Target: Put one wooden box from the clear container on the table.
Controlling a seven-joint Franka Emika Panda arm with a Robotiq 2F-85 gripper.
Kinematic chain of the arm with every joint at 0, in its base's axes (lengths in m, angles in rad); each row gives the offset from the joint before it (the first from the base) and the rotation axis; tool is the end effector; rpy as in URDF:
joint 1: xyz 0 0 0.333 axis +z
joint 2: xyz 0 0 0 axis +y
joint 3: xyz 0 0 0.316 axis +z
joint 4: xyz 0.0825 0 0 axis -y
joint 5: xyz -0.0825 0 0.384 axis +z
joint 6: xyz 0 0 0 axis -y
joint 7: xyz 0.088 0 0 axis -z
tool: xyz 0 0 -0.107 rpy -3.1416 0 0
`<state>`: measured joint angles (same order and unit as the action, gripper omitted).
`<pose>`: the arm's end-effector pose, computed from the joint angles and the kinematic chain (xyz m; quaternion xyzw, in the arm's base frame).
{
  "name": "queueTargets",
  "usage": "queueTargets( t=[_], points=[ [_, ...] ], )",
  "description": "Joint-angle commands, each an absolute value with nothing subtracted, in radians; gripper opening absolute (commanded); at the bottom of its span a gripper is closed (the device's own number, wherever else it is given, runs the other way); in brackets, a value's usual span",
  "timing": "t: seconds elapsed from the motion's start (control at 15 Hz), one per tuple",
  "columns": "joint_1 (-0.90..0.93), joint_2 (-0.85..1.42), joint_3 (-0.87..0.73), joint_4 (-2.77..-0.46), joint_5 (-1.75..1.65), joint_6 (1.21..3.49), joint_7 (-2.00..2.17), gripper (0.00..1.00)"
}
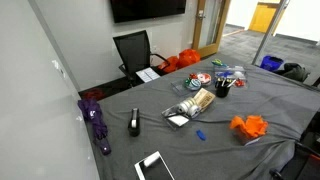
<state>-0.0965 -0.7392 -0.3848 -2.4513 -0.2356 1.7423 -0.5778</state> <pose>0.2871 -0.1944 0.5233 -0.9932 -0.1158 -0.0046 0.0110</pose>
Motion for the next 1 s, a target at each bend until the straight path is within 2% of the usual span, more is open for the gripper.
queueTargets(
  t=[0.0, 0.93],
  points=[
    [-0.106, -0.736, -0.378, -2.45, -0.23, 1.742, -0.583, 1.0],
    [-0.097, -0.721, -0.381, -2.444, -0.198, 1.717, -0.579, 1.0]
  ],
)
